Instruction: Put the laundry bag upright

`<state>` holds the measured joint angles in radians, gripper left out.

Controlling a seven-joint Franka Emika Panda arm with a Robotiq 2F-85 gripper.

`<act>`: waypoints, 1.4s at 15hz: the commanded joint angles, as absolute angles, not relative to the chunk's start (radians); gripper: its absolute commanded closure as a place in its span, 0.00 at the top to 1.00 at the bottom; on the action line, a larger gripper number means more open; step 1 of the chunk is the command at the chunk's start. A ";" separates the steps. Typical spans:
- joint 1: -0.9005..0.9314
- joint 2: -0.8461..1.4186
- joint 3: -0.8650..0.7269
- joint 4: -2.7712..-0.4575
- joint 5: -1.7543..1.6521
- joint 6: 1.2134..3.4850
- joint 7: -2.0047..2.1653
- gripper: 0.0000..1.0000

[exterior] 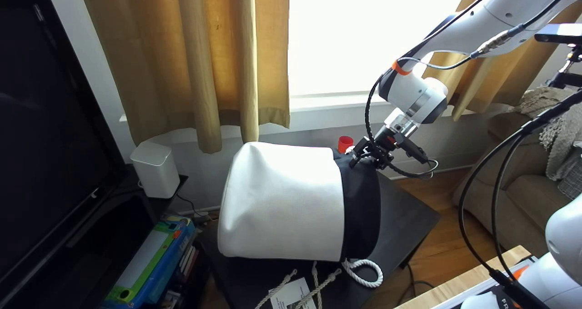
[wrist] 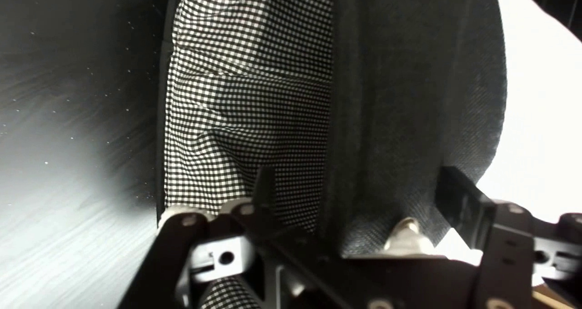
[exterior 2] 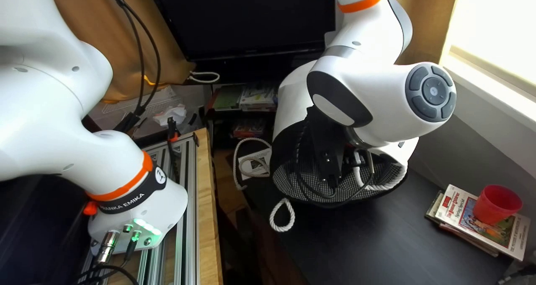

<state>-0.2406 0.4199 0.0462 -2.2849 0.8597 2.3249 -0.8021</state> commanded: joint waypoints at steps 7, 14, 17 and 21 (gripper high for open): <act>-0.213 0.319 0.003 -2.315 0.901 2.253 -0.806 0.12; -0.139 0.201 -0.007 -2.321 0.774 2.250 -0.625 0.01; -0.103 0.131 -0.006 -2.328 0.642 2.262 -0.488 0.02; -0.068 0.058 -0.001 -2.309 0.426 2.233 -0.289 0.02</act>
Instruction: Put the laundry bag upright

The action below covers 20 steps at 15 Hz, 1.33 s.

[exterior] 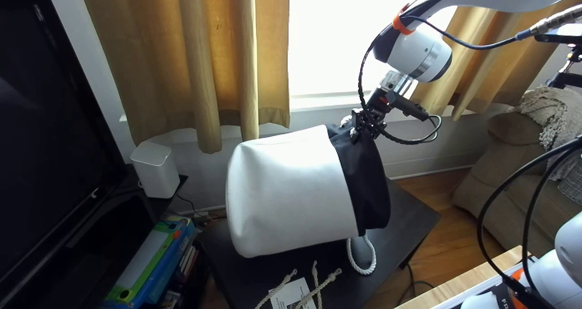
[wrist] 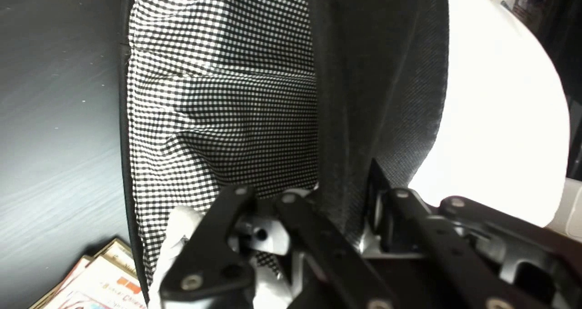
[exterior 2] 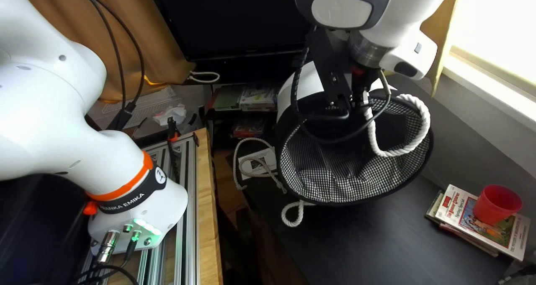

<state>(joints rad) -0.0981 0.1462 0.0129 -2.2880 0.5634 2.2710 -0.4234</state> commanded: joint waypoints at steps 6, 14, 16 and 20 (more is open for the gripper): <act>-0.031 -0.041 0.006 -2.270 0.152 2.124 -0.044 0.02; -0.003 -0.093 0.040 -2.242 -0.134 2.070 0.171 0.02; 0.005 -0.088 0.051 -2.237 -0.175 2.048 0.198 0.02; 0.022 -0.101 0.072 -2.223 -0.264 1.973 0.239 0.02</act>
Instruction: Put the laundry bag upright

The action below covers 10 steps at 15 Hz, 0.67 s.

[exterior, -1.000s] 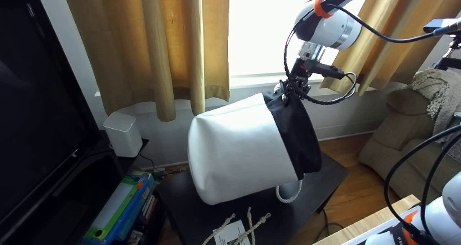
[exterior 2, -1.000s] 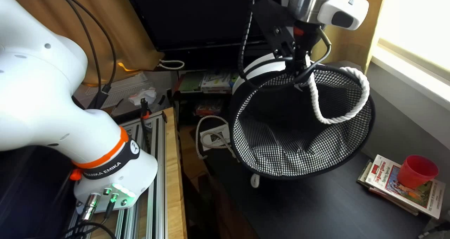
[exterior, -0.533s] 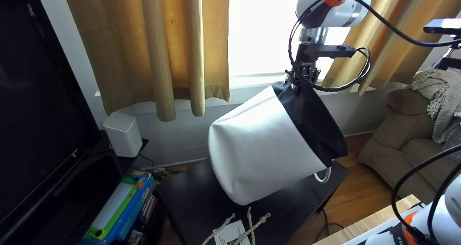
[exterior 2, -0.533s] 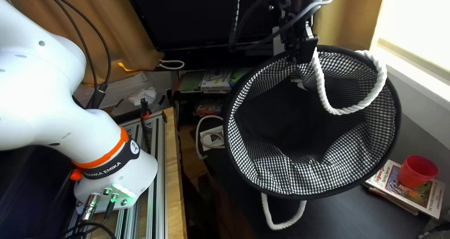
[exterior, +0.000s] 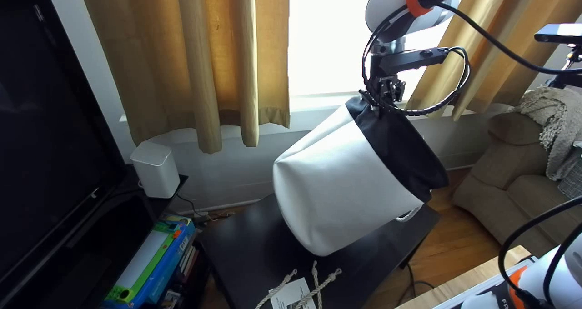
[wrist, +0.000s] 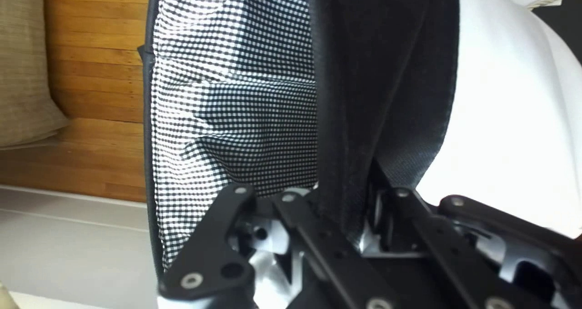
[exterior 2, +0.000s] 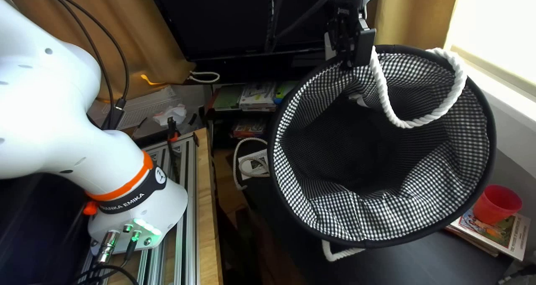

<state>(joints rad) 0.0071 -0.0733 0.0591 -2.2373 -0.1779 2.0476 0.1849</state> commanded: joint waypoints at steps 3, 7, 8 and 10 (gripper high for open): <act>0.032 -0.109 0.088 -2.202 -0.353 1.912 0.276 0.02; 0.045 -0.089 0.104 -2.208 -0.412 1.926 0.336 0.02; 0.049 -0.082 0.107 -2.211 -0.419 1.920 0.342 0.02; 0.058 -0.060 0.113 -2.219 -0.424 1.917 0.344 0.02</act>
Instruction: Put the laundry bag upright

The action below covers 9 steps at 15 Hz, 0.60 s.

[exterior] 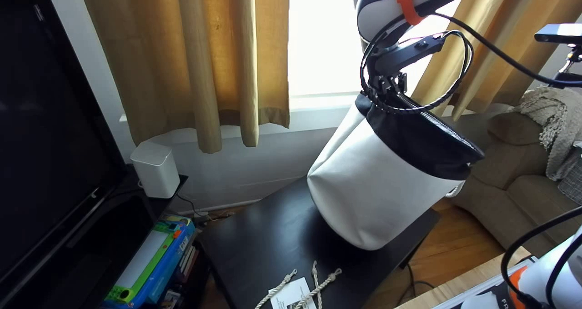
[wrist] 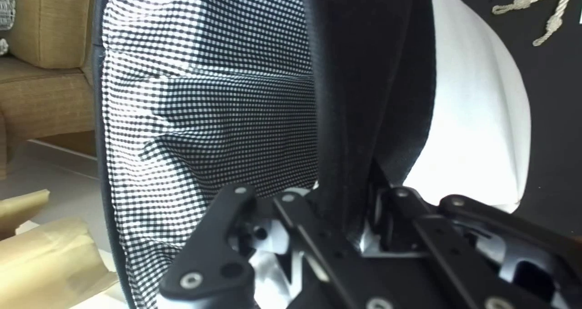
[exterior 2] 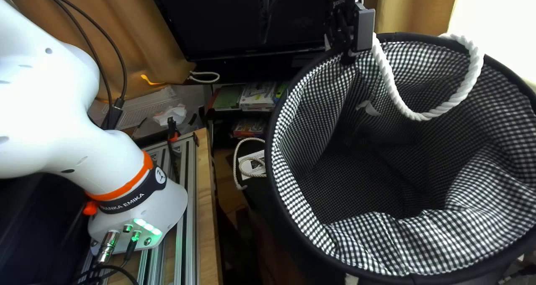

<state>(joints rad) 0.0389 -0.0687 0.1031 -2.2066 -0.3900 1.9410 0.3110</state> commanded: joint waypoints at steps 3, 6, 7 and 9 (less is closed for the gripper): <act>0.071 -0.027 0.116 -2.224 -0.408 1.921 0.354 0.33; 0.084 -0.010 0.115 -2.217 -0.394 1.924 0.355 0.54; 0.087 -0.006 0.116 -2.214 -0.392 1.925 0.355 0.63; 0.091 0.000 0.116 -2.212 -0.377 1.930 0.348 0.78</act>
